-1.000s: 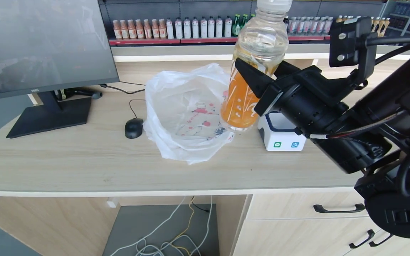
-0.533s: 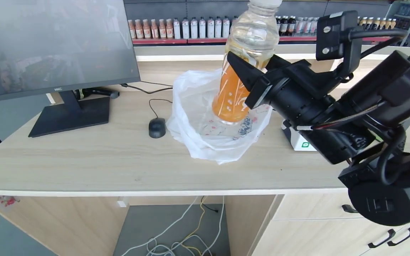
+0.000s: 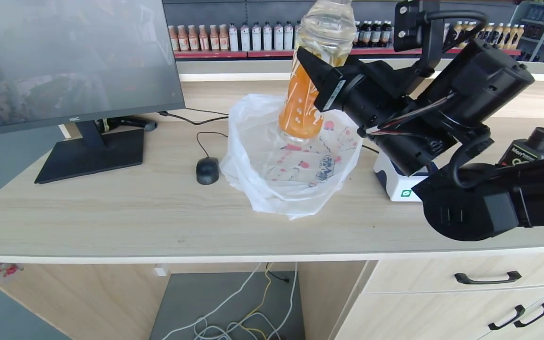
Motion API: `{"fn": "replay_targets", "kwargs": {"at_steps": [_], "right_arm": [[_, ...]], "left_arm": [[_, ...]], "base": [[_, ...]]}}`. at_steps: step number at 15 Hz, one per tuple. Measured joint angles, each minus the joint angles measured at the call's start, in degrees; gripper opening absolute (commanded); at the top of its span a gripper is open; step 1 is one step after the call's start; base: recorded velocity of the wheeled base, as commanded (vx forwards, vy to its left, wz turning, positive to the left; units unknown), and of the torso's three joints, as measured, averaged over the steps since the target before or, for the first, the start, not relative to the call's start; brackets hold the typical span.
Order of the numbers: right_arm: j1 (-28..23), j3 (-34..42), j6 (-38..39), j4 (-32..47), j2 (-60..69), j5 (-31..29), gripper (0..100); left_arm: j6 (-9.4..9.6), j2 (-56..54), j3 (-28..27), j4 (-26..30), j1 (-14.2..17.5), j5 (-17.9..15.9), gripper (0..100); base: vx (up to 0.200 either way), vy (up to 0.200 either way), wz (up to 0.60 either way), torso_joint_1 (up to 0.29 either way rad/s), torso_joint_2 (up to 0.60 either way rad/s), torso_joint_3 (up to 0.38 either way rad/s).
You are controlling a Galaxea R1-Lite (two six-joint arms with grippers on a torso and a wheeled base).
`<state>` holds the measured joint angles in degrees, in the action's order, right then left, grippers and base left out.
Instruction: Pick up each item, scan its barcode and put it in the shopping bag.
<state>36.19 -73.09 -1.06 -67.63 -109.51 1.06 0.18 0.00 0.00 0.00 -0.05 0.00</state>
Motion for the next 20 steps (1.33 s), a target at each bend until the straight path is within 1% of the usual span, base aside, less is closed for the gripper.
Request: {"fn": "replay_targets", "kwargs": {"at_steps": [4,8,11,15,17,20], "right_arm": [[-0.3,-4.0,-0.1,1.9,-4.5,0.0,0],[-0.3,-12.9,-0.9,8.0,-9.6,-0.1,0],[-0.3,-19.0,-2.1,9.7,-13.9,-0.2,0],[-0.3,-20.4,-3.4,9.9,-17.8,-0.2,0],[-0.5,-21.1,-5.6,9.9,-19.2,-0.2,0],[-0.5,-22.6,-6.0,9.8,-21.3,-0.2,0]], "left_arm": [[0.0,0.0,0.0,0.0,-0.1,0.0,100],[0.0,0.0,0.0,0.0,0.0,0.0,100],[-0.02,0.0,0.0,0.0,0.0,0.0,100],[0.0,0.0,0.0,0.0,0.0,0.0,100],[0.0,0.0,0.0,0.0,0.0,0.0,100],[-0.02,0.0,0.0,0.0,0.0,0.0,100]], "base": [[0.0,0.0,0.0,0.0,0.0,0.0],[0.0,0.0,0.0,0.0,0.0,0.0],[0.0,0.0,0.0,0.0,0.0,0.0],[0.0,0.0,0.0,0.0,0.0,0.0],[0.0,0.0,0.0,0.0,0.0,0.0],[0.0,0.0,0.0,0.0,0.0,0.0]]}}
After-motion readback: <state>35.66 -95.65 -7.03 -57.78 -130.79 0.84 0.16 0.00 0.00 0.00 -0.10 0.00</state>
